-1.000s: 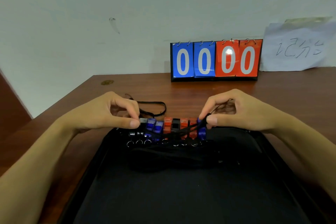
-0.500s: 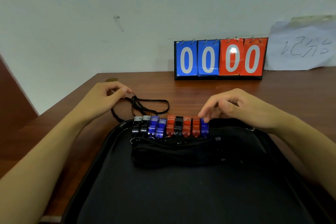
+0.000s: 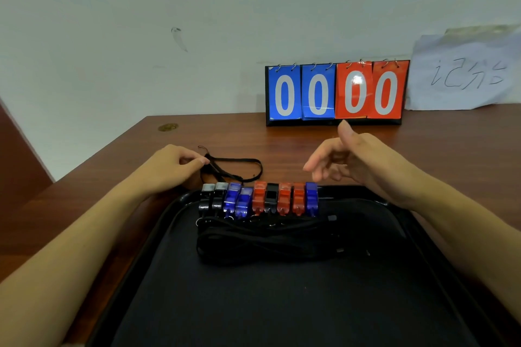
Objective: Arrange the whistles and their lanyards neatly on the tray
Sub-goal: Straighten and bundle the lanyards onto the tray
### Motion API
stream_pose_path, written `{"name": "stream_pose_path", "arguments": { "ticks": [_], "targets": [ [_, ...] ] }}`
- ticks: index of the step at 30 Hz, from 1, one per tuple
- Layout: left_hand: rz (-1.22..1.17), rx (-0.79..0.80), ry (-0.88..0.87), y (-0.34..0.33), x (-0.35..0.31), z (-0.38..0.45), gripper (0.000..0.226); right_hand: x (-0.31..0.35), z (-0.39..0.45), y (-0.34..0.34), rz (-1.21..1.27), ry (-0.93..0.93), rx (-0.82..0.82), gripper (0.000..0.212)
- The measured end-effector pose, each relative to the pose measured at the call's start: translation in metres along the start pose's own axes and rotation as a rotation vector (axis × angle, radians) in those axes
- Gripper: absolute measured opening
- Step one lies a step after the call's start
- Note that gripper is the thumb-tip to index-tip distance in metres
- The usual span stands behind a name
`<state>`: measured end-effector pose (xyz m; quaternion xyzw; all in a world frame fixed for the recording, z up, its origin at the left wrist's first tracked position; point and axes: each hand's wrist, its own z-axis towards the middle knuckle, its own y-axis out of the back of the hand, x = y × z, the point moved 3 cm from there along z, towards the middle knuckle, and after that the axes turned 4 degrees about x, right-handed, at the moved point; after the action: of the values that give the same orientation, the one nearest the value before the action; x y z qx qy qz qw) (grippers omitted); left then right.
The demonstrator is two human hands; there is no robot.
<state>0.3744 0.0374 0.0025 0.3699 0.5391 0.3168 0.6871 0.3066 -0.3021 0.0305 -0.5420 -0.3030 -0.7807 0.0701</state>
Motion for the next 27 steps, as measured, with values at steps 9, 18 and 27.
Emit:
{"name": "stream_pose_path", "arguments": {
  "ticks": [9,18,27],
  "targets": [
    [-0.23,-0.057,-0.057,0.012,-0.015,-0.014,0.021,0.001,-0.001,-0.003,-0.172,-0.034,-0.03,0.052],
    [-0.381,-0.126,-0.242,0.01,-0.057,-0.026,0.025,0.013,0.006,-0.014,-0.535,0.006,-0.059,0.042],
    [-0.427,-0.009,-0.407,0.002,-0.085,-0.041,0.02,0.018,0.006,-0.03,-0.568,0.007,0.08,0.052]
  ]
}}
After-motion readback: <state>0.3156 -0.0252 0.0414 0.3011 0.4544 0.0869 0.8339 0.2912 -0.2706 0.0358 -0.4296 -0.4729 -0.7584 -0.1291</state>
